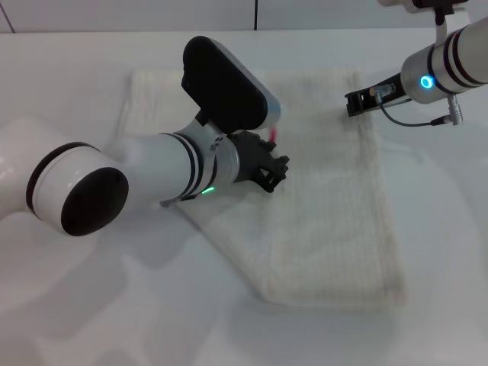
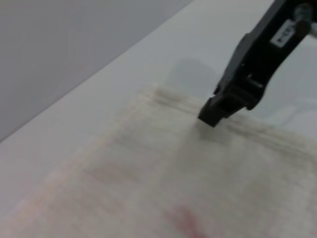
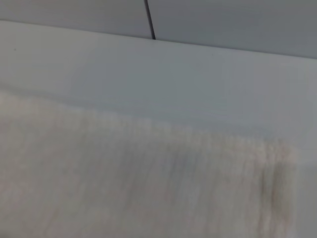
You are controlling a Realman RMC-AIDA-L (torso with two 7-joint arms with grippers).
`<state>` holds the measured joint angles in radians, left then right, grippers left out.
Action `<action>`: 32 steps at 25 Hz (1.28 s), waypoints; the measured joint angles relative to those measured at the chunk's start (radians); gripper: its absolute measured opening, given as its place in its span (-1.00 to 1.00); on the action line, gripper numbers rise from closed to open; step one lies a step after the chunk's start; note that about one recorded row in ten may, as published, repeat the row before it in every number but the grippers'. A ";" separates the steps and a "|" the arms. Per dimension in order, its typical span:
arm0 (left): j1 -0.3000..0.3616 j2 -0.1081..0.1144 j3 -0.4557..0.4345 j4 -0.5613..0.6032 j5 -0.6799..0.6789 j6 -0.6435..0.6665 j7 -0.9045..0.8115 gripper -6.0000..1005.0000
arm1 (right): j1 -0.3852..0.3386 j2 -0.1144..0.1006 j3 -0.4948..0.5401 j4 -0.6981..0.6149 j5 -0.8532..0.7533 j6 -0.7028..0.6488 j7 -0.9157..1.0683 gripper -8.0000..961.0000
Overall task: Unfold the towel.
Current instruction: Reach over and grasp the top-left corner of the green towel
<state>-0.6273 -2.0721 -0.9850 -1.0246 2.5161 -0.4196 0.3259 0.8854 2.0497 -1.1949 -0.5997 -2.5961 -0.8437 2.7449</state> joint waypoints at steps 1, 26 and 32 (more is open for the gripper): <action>0.002 0.001 -0.002 -0.013 0.001 -0.019 0.000 -0.35 | -0.001 0.000 0.000 -0.001 0.000 0.000 0.000 -0.98; 0.159 0.003 -0.084 -0.704 0.370 -0.797 -0.233 -0.94 | -0.009 0.002 -0.001 0.003 -0.001 0.007 -0.001 -0.98; 0.161 0.005 -0.146 -0.730 0.374 -0.973 -0.265 -0.94 | -0.016 0.003 -0.002 -0.002 -0.001 0.005 -0.001 -0.99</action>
<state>-0.4667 -2.0667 -1.1309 -1.7546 2.8899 -1.3928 0.0610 0.8691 2.0523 -1.1964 -0.6013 -2.5971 -0.8385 2.7442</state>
